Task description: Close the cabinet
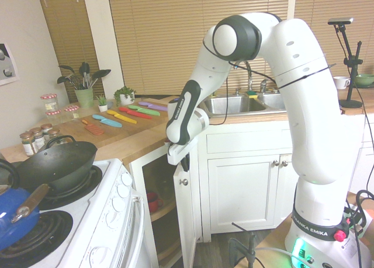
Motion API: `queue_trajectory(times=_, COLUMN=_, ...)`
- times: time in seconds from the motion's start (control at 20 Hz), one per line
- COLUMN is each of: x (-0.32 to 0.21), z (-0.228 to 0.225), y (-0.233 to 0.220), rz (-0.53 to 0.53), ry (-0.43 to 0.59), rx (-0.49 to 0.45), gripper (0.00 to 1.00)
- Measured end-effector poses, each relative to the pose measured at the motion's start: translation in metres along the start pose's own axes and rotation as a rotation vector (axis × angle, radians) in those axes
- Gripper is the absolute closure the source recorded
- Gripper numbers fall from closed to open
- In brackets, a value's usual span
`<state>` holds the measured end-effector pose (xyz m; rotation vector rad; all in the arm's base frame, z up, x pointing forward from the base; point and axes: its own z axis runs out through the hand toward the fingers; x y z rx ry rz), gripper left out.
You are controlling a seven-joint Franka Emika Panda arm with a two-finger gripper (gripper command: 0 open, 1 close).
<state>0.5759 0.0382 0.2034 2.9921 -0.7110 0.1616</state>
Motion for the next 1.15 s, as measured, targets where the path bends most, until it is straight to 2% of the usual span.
queue_trajectory(times=0.35, x=-0.006, z=-0.034, y=-0.062, rz=0.004, ry=0.010, rx=0.033, gripper=1.00)
queue_trajectory(times=0.65, x=-0.007, z=-0.053, y=-0.060, rz=0.014, ry=0.029, rx=0.057, gripper=1.00)
queue_trajectory(times=0.85, x=-0.024, z=-0.075, y=-0.006, rz=0.043, ry=0.055, rx=0.085, gripper=1.00)
queue_trajectory(times=1.15, x=-0.047, z=-0.070, y=0.144, rz=0.106, ry=0.070, rx=0.087, gripper=1.00)
